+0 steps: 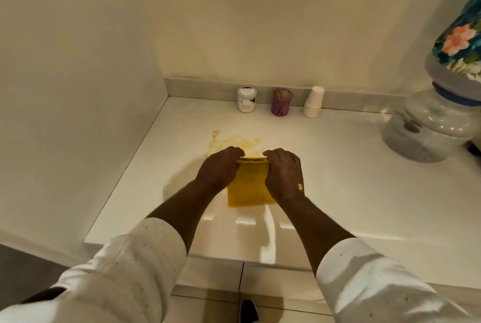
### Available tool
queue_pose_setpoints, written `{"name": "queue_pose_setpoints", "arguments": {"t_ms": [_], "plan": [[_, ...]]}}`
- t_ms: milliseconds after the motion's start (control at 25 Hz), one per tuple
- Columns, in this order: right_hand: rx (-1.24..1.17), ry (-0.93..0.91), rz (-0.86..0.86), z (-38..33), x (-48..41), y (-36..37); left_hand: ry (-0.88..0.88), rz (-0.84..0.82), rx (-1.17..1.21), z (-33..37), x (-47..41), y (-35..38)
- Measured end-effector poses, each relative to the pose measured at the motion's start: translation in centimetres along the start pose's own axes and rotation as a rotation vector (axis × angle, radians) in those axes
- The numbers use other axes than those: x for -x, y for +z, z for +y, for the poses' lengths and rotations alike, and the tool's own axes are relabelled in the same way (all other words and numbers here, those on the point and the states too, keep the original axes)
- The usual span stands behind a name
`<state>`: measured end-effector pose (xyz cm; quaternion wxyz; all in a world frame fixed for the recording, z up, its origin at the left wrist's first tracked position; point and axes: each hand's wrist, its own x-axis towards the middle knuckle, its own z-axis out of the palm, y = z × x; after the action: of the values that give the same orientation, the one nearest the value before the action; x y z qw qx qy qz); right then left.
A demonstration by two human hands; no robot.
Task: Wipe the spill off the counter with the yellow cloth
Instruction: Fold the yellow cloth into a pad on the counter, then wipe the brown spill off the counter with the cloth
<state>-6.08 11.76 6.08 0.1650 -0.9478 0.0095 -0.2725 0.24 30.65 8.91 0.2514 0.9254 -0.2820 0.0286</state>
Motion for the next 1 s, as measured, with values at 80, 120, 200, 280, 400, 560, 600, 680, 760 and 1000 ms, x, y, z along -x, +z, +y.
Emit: {"name": "queue_pose_setpoints", "arguments": {"t_ms": [80, 120, 200, 280, 400, 560, 600, 680, 760, 1000], "plan": [[-0.011, 0.025, -0.022, 0.8, -0.5, 1.6, -0.030, -0.020, -0.005, -1.1, -1.2, 1.3], [-0.013, 0.035, -0.020, 1.3, -0.8, 2.4, -0.041, -0.022, -0.012, -1.7, -2.0, 2.0], [-0.017, 0.048, -0.025, 2.4, -1.8, 4.2, -0.056, -0.026, -0.037, -2.9, -3.4, 3.0], [-0.017, 0.042, -0.065, 3.3, -2.4, 5.6, -0.049, -0.040, -0.076, -4.0, -4.3, 4.0], [-0.034, 0.044, -0.135, 4.5, -3.6, 7.9, -0.049, -0.065, -0.105, -6.0, -5.8, 5.5], [-0.030, 0.061, -0.229, 5.0, -4.3, 10.0, -0.041, -0.118, -0.144, -8.3, -6.1, 7.3], [-0.033, 0.048, -0.231, 4.9, -4.3, 10.4, -0.039, -0.122, -0.141, -8.9, -6.0, 7.6], [-0.049, 0.025, -0.213, 4.9, -3.9, 11.6, -0.039, -0.139, -0.144, -10.1, -6.0, 8.1], [-0.078, 0.023, -0.163, 4.7, -3.2, 12.7, -0.046, -0.160, -0.153, -11.3, -6.1, 8.7], [-0.015, 0.117, -0.229, 3.8, -1.1, 14.6, -0.016, -0.189, -0.147, -14.3, -6.7, 9.5]]}}
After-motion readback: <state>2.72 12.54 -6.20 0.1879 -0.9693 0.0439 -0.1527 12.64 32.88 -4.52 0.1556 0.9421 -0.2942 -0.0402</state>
